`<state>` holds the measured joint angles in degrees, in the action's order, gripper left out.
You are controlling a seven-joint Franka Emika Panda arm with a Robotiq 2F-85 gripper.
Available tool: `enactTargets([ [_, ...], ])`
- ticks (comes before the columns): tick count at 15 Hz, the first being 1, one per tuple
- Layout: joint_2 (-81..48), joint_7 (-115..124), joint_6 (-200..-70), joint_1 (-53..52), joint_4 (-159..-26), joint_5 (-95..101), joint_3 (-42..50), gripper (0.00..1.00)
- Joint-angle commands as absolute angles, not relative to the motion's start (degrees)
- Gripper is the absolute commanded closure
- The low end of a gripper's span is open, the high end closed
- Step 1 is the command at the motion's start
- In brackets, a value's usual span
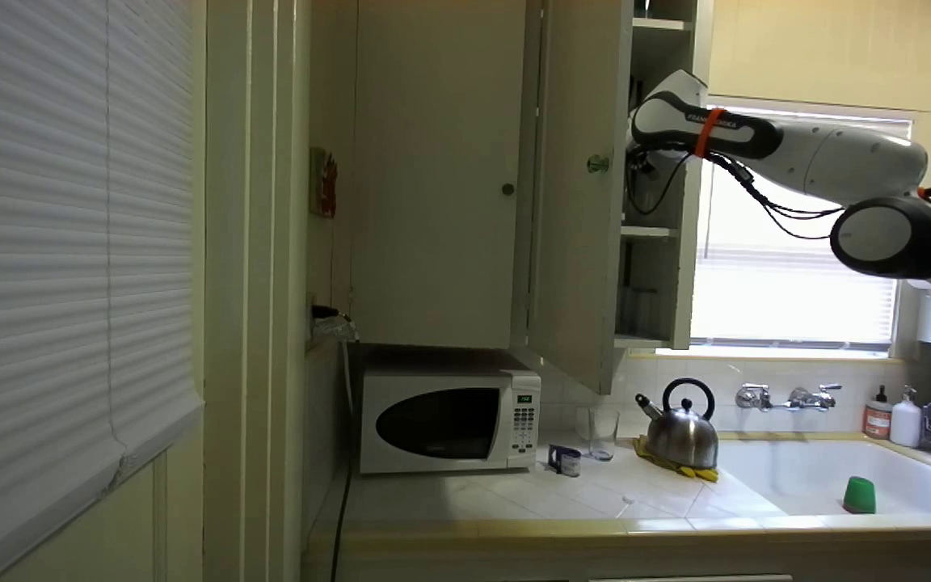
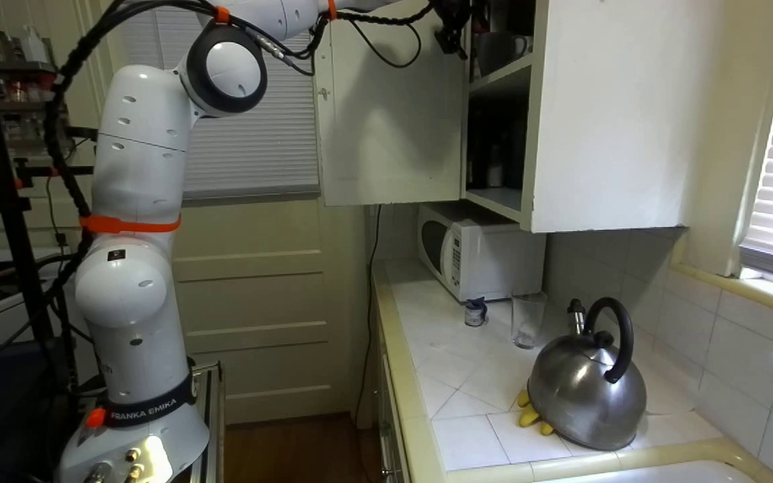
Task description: Remove the grey mug from the middle shelf of the cabinet and put it on the counter
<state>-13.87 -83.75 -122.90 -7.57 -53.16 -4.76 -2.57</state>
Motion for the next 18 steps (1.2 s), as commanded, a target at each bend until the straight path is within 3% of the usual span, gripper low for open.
enactTargets([
  [1, -15.1, -85.4, -123.2, -7.1, -52.4, -6.0, -2.9, 0.11],
  [3, -15.2, -85.4, -122.8, -7.0, -52.4, -6.2, -3.0, 0.20],
  [4, -15.2, -85.5, -122.6, -7.0, -52.4, -6.3, -3.0, 0.30],
  [10, -14.9, -85.3, -122.2, -6.9, -52.6, -6.8, -3.0, 0.33],
  [11, -14.7, -85.2, -122.2, -6.9, -52.8, -6.8, -3.0, 0.40],
  [12, -14.5, -85.0, -122.2, -6.9, -53.0, -6.8, -3.0, 0.53],
  [14, -13.9, -84.7, -122.2, -6.9, -53.5, -6.7, -2.9, 0.64],
  [15, -13.5, -84.6, -122.1, -6.9, -53.9, -6.7, -2.9, 0.75],
  [18, -12.8, -84.2, -122.2, -6.9, -54.8, -6.6, -2.7, 0.85],
])
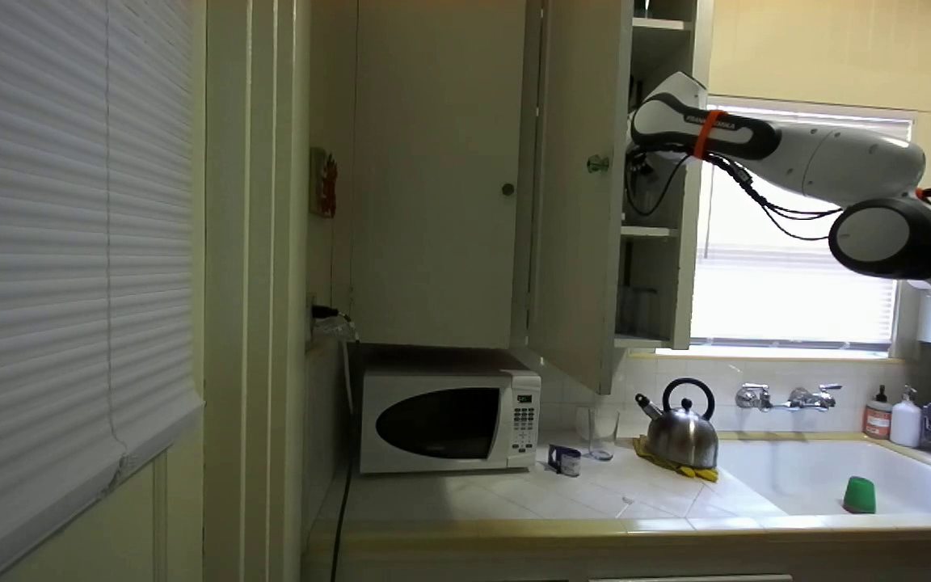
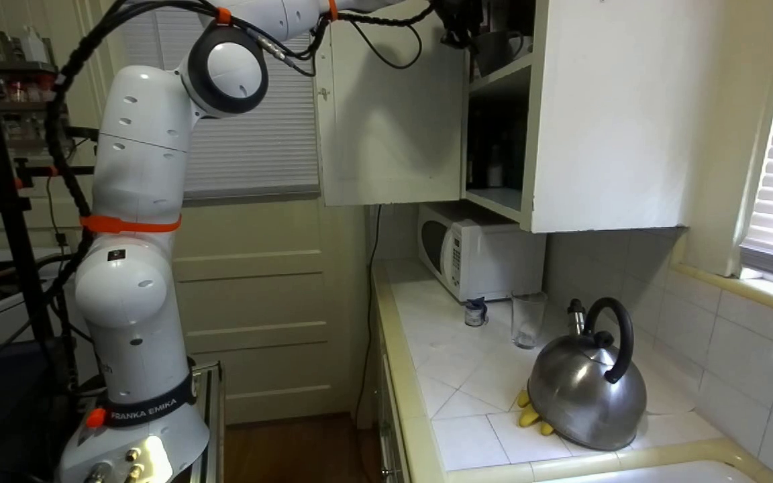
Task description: Remove the grey mug from the middle shelf of the cabinet and put it on the counter
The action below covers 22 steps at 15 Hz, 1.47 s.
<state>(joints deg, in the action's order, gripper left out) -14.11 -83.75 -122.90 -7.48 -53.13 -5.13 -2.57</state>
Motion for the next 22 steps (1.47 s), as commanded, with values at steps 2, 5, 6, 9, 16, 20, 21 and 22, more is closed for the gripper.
enactTargets([
  [2, -12.6, -83.9, -122.2, -6.7, -55.5, -6.6, -2.7, 0.86],
  [5, -12.2, -83.8, -122.2, -6.6, -56.1, -6.6, -2.7, 0.95],
  [6, -11.9, -83.6, -122.2, -6.6, -56.3, -6.6, -2.7, 0.98],
  [9, -11.2, -80.9, -121.5, -7.0, -56.0, -5.9, -2.5, 0.98],
  [16, -6.7, -71.4, -116.7, -7.6, -56.4, -4.7, -2.4, 0.98],
  [20, -2.2, -65.1, -110.1, -8.8, -57.1, -1.3, -2.5, 0.98],
  [21, -0.8, -63.0, -108.1, -9.1, -57.5, 0.0, -2.5, 0.98],
  [22, 0.4, -60.8, -105.8, -9.5, -57.5, 1.3, -2.7, 0.98],
])
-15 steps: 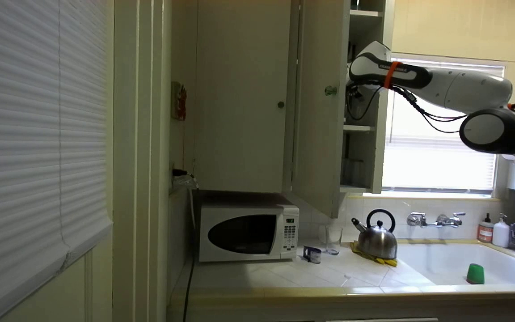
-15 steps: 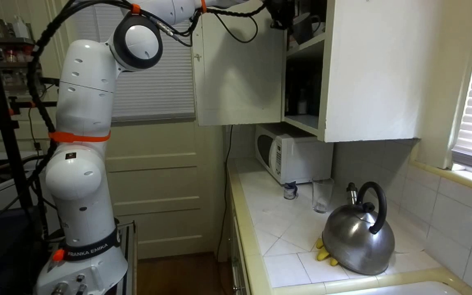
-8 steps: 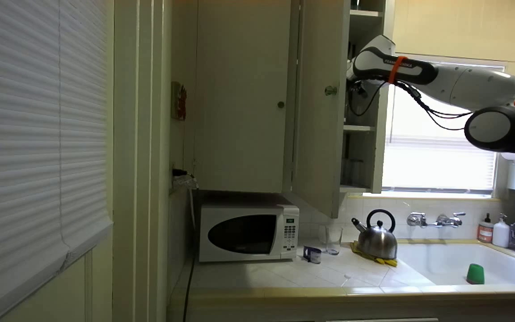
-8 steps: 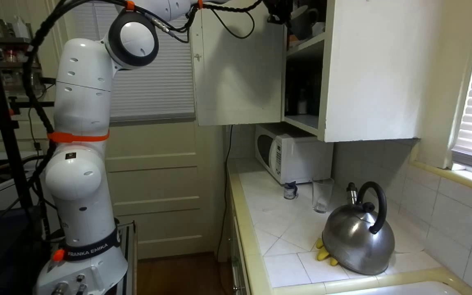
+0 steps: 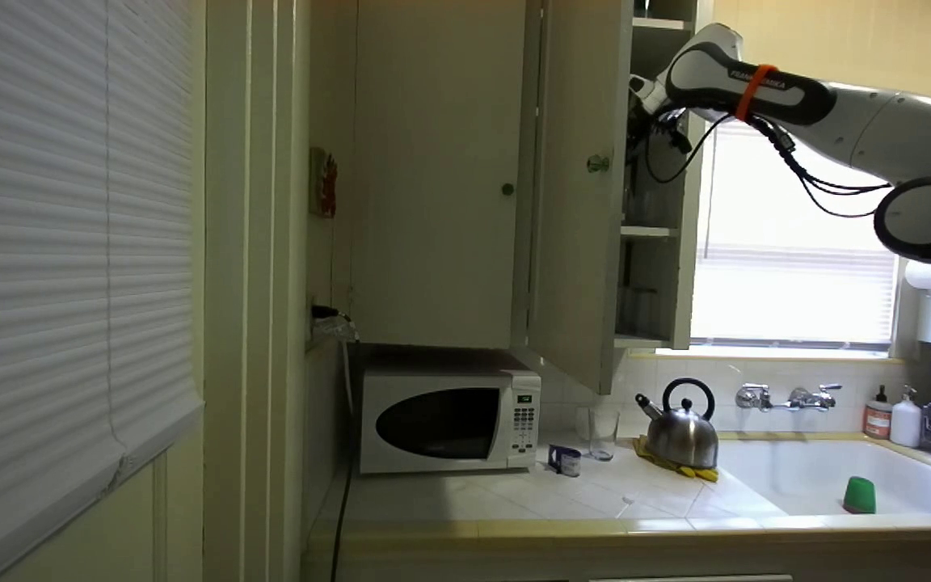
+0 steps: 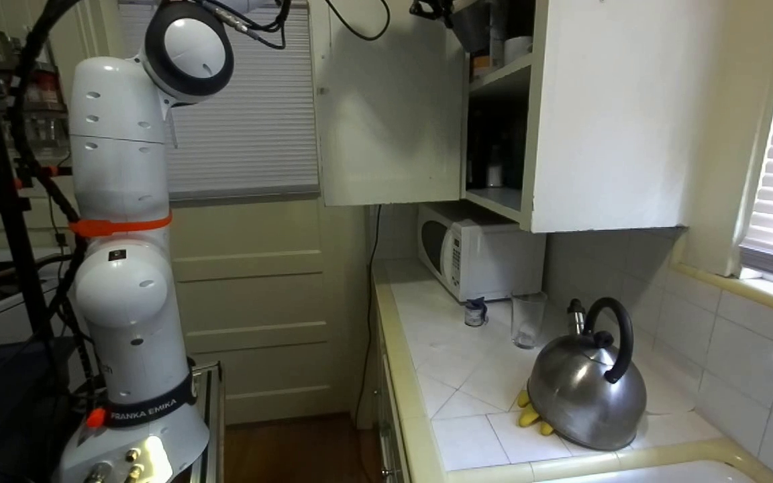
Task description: Remove the grey mug from the middle shelf of the cabinet and put it on the counter
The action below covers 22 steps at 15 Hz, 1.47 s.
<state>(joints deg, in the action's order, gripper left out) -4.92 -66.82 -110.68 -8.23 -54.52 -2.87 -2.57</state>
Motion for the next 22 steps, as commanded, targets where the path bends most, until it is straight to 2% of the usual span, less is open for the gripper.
enactTargets([
  [1, 1.6, -58.2, -103.8, -9.8, -57.9, 2.5, -3.1, 0.98],
  [6, 8.7, -39.8, -97.4, -10.9, -64.7, 7.4, -5.9, 0.98],
  [11, 16.0, -27.3, -98.4, -9.5, -79.8, 11.7, -6.5, 0.98],
  [22, 18.2, -23.8, -120.7, -6.9, -114.8, 3.3, -0.2, 0.98],
])
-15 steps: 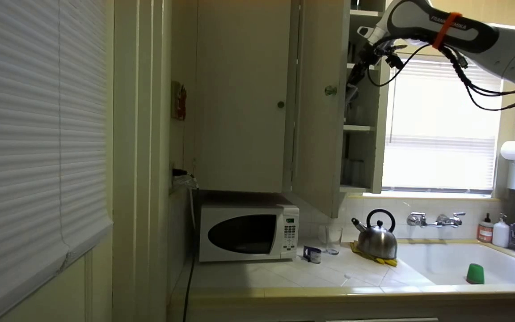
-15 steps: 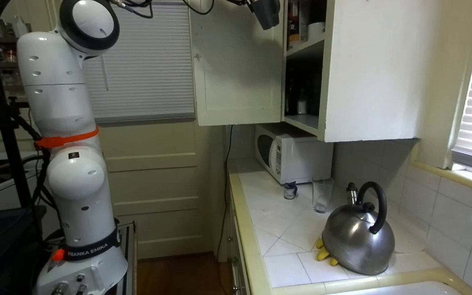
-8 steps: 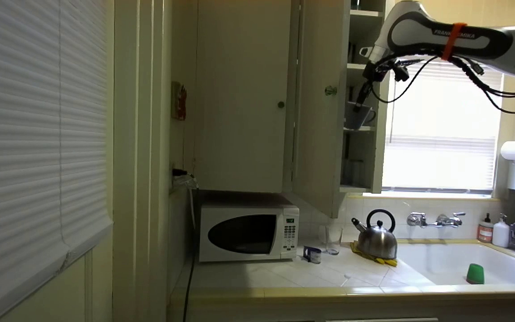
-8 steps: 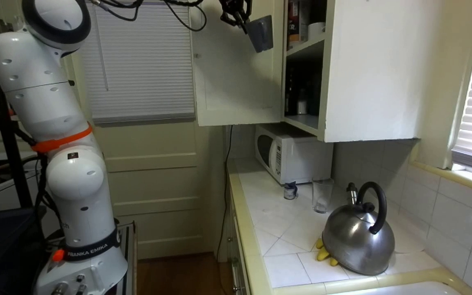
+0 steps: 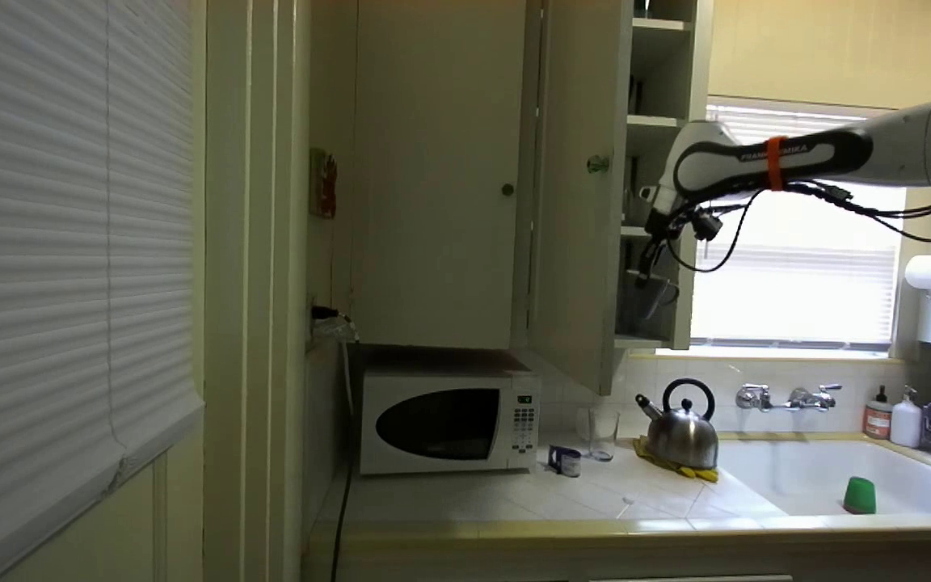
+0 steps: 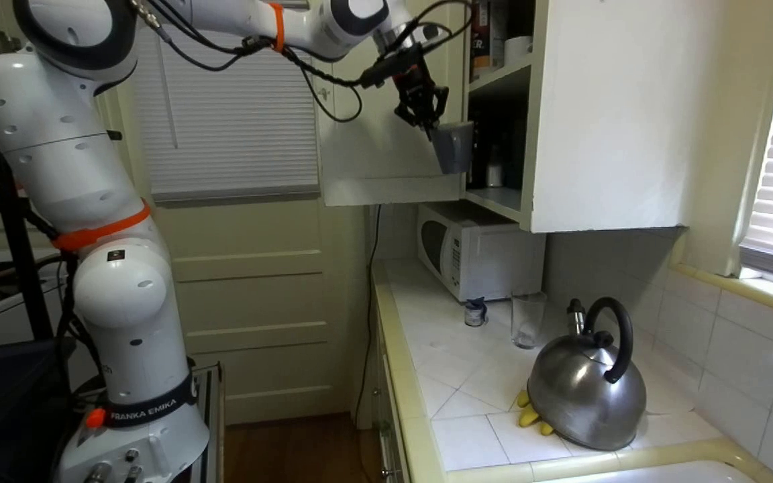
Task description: Remove the grey mug from the middle shelf of the cabinet and put it on the counter
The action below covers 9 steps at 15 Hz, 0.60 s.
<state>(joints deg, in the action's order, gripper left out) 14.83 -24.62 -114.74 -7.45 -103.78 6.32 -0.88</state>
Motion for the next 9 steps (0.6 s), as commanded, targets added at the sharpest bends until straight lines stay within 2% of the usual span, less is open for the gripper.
enactTargets([
  [1, 18.8, -23.7, -122.3, -6.8, -118.3, 2.5, -0.1, 0.98],
  [4, 20.4, -23.6, -122.7, -6.5, -125.9, 0.5, 0.2, 0.98],
  [5, 15.8, -24.5, -120.5, -6.4, -119.5, 1.9, -0.2, 0.92],
  [9, 17.7, -24.0, -121.2, -6.4, -123.9, 1.3, 0.0, 0.92],
])
